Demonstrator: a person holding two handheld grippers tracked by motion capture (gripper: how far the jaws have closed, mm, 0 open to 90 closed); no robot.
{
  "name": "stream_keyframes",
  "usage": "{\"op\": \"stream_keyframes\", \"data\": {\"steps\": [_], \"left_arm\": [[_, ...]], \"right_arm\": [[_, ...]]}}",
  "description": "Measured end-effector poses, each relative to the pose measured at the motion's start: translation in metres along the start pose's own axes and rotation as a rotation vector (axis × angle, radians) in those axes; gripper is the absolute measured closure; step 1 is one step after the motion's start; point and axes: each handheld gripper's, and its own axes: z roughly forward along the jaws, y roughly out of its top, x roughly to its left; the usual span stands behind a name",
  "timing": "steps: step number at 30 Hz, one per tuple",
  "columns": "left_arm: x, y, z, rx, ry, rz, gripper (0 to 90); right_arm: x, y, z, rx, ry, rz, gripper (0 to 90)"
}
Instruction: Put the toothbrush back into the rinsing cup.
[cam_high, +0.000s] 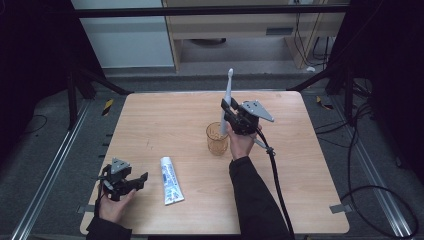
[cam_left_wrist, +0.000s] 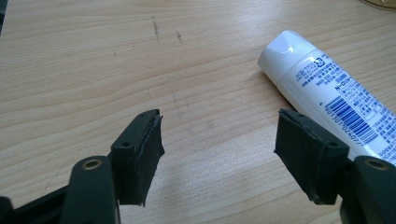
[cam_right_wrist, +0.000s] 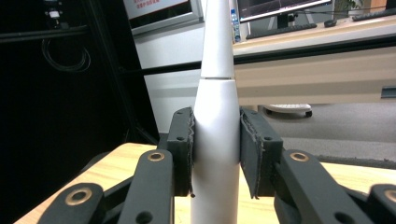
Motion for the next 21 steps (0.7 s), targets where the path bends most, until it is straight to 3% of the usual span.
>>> {"op": "stream_keyframes", "data": {"steps": [16,21], "left_arm": [[0.000,0.000,0.000,0.000,0.000,-0.001,31.2],[0.000,0.000,0.000,-0.004,-0.001,-0.005,31.2]], "right_arm": [[-0.001,-0.017,0.004,0.043,0.001,-0.003,67.3],[0.001,-0.022,0.006,0.072,0.006,-0.024,67.3]]}}
